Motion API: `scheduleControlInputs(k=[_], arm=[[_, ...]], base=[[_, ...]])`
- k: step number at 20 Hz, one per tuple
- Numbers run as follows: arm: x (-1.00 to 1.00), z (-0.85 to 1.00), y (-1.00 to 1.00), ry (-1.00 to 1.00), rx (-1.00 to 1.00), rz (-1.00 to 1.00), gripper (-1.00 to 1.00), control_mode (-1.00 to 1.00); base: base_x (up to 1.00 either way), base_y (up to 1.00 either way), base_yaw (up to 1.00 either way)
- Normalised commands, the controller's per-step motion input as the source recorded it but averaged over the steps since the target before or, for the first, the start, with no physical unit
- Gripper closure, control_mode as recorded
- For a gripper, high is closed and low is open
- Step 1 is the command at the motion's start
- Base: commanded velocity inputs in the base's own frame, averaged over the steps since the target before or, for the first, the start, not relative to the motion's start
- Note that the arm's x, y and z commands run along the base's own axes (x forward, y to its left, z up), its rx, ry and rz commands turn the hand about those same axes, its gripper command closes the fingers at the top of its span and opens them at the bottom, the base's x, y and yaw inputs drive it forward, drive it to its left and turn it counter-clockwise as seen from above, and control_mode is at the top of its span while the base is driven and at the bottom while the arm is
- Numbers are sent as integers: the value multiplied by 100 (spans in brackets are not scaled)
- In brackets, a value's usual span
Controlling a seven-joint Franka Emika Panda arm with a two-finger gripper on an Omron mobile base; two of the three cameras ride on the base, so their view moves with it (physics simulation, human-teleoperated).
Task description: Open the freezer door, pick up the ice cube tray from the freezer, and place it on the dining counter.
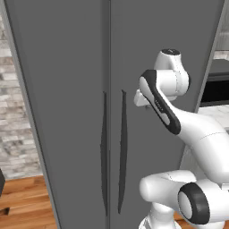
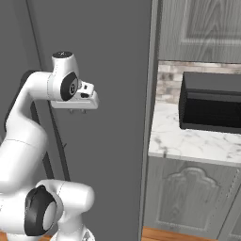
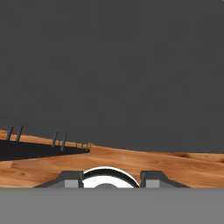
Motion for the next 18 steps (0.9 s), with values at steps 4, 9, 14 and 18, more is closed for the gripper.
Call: scheduleControlInputs(k=[4, 9, 14, 18], arm=[[-14, -1, 0, 0, 0, 0, -100, -100], [-42, -3, 0, 0, 0, -2, -100, -100], [-66, 0, 0, 0, 0, -2, -100, -100], [-64, 0, 0, 0, 0, -1, -100, -100]], base=[[0, 0, 0], [0, 0, 0], [0, 0, 0], [0, 0, 0]])
